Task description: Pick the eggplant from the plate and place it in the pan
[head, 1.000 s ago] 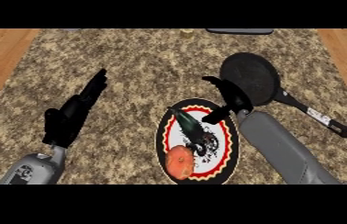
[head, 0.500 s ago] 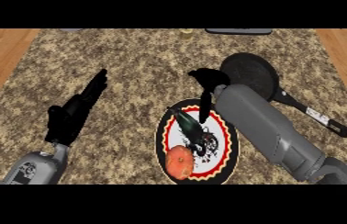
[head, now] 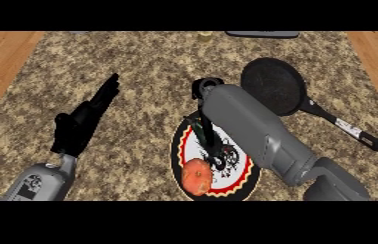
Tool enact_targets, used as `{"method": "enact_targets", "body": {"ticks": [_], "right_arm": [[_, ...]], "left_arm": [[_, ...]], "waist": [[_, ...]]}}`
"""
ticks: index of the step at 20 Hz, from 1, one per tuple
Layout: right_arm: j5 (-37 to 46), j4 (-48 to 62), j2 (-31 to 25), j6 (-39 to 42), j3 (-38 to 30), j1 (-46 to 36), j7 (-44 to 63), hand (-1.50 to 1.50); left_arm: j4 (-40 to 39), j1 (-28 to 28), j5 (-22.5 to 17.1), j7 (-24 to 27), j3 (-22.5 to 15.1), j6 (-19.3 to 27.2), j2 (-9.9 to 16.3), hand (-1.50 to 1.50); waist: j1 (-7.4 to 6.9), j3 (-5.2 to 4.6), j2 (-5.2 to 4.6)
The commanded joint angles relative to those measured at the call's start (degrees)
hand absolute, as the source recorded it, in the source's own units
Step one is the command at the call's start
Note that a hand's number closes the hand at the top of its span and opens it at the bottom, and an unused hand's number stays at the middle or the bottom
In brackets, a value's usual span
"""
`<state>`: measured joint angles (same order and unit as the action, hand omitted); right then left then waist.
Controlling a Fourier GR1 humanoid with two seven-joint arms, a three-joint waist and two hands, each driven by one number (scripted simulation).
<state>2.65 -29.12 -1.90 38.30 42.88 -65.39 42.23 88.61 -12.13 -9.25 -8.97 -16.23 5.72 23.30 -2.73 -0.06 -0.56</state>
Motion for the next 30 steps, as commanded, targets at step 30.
{"method": "enact_targets", "body": {"ticks": [30], "right_arm": [[0.5, 1.0, 1.9, -1.4, 12.4, 7.7, 1.5, -1.50]], "left_arm": [[4.8, 4.5, 4.1, -2.6, 4.6, -4.9, -3.3, 0.00]], "waist": [[0.48, 0.08, 0.19]]}}
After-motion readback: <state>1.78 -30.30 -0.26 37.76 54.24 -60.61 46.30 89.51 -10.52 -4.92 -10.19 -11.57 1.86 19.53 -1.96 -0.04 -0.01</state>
